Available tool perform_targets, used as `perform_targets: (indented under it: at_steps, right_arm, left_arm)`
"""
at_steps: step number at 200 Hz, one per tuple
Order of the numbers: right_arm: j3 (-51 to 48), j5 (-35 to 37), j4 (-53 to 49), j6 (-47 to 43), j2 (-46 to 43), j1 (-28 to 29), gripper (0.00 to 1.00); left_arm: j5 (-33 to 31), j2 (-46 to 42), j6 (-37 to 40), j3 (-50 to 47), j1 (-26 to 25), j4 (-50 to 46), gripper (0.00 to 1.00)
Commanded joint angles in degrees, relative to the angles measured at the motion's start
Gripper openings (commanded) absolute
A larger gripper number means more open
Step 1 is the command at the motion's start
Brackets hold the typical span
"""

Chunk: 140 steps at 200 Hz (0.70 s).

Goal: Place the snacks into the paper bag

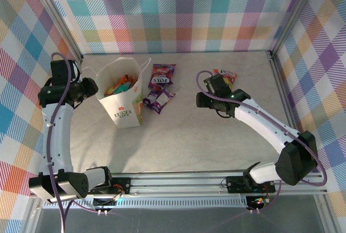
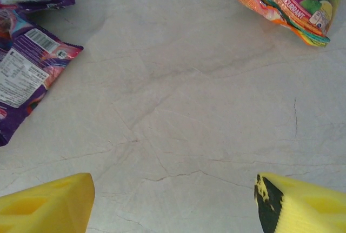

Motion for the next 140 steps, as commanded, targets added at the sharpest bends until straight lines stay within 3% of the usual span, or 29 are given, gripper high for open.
perform_targets:
  at_steps: [1,67,140]
  right_arm:
    - [-1.4,-0.6,0.7,1.5,0.1,-1.3,0.80]
    - [-2.8,1.4,0.1,2.2,0.1,-5.0,0.91]
    - [0.4,1.2,2.5,0.7,4.7,-12.3,0.93]
  left_arm:
    - [-0.4,-0.3,0.8,-0.3,1.1,-1.6,0.33]
    - [-0.6,0.2,0.7,-0.5,1.0,-1.3,0.34]
    - [-0.5,1.3,0.0,0.6,1.1,-0.7,0.35]
